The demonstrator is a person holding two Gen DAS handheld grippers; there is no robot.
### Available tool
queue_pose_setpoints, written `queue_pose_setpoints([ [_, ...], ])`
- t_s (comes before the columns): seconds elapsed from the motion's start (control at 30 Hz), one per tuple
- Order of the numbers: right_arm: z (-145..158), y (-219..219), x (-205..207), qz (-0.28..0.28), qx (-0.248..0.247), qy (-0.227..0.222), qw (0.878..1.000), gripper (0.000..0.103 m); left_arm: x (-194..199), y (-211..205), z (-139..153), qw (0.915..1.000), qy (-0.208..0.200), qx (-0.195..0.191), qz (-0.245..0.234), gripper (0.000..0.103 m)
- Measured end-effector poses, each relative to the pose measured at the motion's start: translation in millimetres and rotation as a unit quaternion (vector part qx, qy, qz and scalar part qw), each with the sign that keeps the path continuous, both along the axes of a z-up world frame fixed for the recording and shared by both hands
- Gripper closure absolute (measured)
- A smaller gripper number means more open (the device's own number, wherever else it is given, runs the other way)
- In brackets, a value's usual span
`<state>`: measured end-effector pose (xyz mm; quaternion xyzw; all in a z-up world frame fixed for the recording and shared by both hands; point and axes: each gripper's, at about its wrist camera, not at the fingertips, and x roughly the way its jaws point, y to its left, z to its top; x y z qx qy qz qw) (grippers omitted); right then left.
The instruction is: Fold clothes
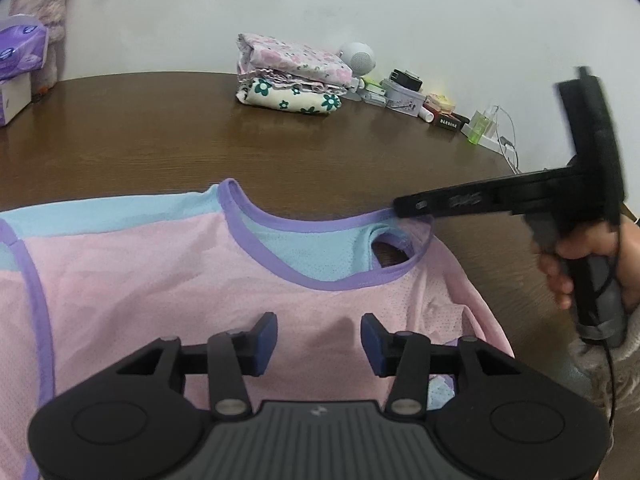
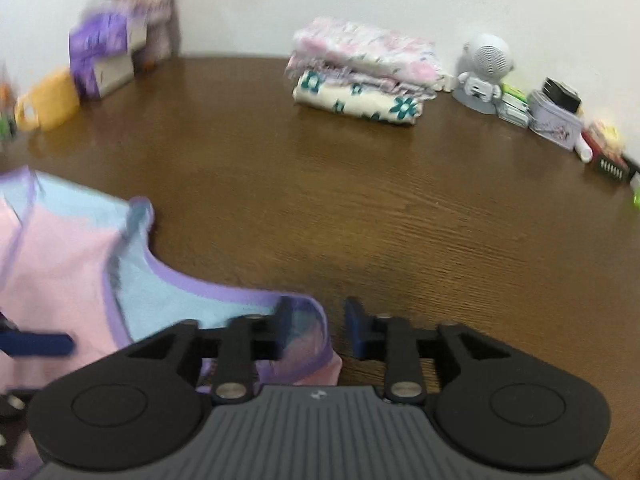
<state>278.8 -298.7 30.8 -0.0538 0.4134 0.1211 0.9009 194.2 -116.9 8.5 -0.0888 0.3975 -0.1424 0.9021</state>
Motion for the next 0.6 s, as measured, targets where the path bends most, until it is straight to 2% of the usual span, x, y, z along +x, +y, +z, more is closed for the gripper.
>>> queue_pose_setpoints([
  [0.2, 22.2, -18.1, -32.0, -0.004, 0.063, -0.025, 0.998, 0.072, -5.9, 10.1, 4.3, 0.9999, -0.01, -0.007, 0.008, 0.055],
  [0.23, 22.8, -16.7, -39.9, 0.004, 0.063, -0.028, 0.998, 0.072, -6.9, 11.4, 4.5, 0.9999, -0.01, -0.007, 0.009, 0.055],
  [0.3, 22.0, -10.0, -56.5, 0.021, 0.051, -0.037, 0.998, 0.083, -8.5, 14.1, 4.3, 0.9999, -0.01, -0.009, 0.008, 0.055],
  [0.4, 14.4, 0.6, -65.2, 0.033, 0.037, -0.024, 0.998, 0.083, -10.4, 15.8, 3.9, 0.9999, -0.008, -0.011, 0.01, 0.055],
  [0.6, -4.7, 1.8, -50.1, 0.014, 0.053, 0.001, 0.998, 0.083, -18.4, 17.7, 4.0, 0.9999, -0.015, -0.005, 0.004, 0.053],
])
